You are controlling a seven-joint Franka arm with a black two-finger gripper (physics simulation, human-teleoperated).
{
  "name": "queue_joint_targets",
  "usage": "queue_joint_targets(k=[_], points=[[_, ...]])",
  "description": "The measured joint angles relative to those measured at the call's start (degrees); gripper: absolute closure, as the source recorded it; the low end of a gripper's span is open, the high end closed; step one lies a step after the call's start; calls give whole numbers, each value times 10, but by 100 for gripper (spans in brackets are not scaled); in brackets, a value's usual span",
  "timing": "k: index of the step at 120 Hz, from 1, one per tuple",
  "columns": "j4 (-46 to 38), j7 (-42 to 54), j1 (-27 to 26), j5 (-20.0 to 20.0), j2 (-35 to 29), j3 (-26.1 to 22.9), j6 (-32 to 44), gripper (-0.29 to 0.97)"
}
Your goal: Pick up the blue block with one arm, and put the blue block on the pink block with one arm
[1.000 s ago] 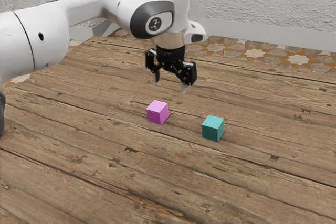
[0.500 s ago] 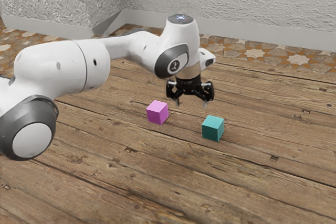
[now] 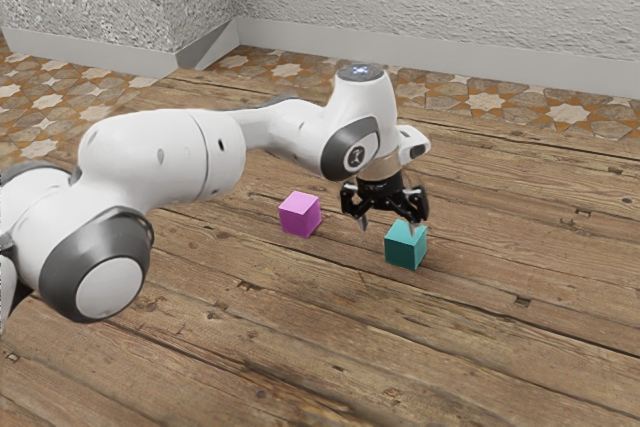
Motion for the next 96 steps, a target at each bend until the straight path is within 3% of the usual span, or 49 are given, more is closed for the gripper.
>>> queue_joint_targets(k=[48, 96], points=[[107, 74, 7, -1, 82, 4, -1, 0], [136, 122, 7, -2, 119, 3, -7, 0]])
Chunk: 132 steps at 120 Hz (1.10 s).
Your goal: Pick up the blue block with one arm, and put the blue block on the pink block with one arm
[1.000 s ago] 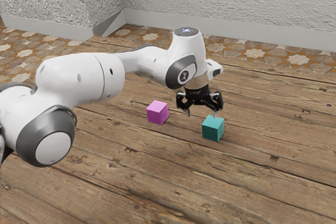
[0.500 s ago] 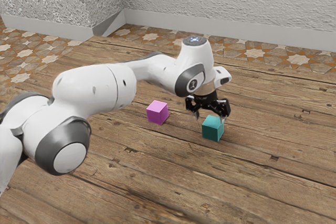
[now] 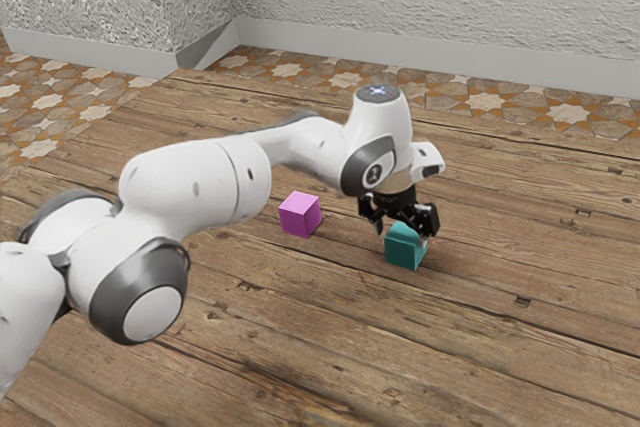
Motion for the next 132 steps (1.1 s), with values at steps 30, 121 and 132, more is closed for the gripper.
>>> queue_joint_targets(k=[30, 121, 132], points=[[3, 17, -3, -1, 8, 6, 20, 0], [-6, 37, -4, -5, 23, 6, 65, 34], [-6, 34, -4, -3, 23, 6, 67, 37]])
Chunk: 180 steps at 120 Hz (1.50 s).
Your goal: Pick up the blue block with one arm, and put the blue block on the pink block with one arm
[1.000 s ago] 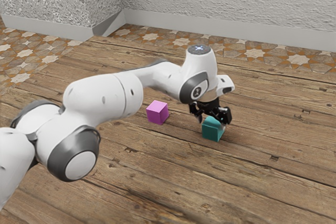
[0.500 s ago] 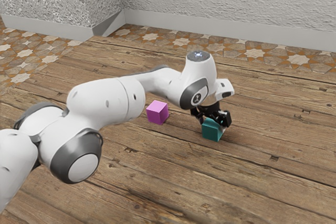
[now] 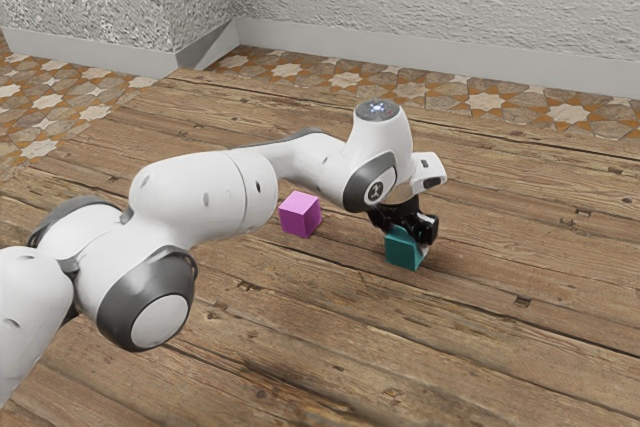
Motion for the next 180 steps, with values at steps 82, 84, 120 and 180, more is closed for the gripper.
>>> queue_joint_targets(k=[82, 84, 120, 180], points=[[-91, -50, 2, 6, -103, 0, -26, 43], [-91, -52, 3, 6, -104, 0, -31, 43], [-59, -78, 31, 6, -106, 15, -130, 45], [13, -67, 70, 24, -103, 29, -262, 44]])
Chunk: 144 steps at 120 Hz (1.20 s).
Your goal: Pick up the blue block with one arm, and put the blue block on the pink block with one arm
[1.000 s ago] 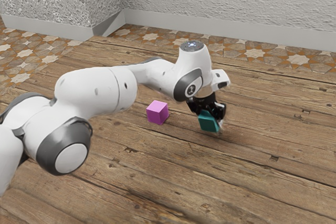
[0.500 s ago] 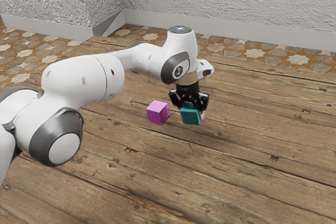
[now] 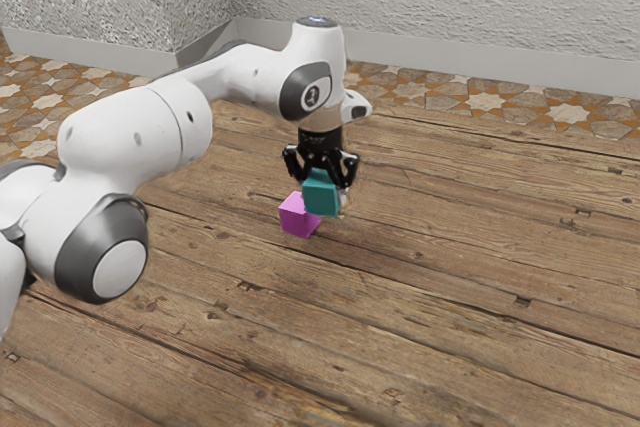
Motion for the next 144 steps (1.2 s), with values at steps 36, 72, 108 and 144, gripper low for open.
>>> queue_joint_targets(k=[36, 72, 108, 144], points=[[44, 41, 32, -1, 11, 29, -30, 43], [47, 99, 45, -2, 43, 46, 41, 43], [48, 161, 56, -5, 64, 34, 82, 42], [47, 198, 53, -6, 59, 35, 93, 42]])
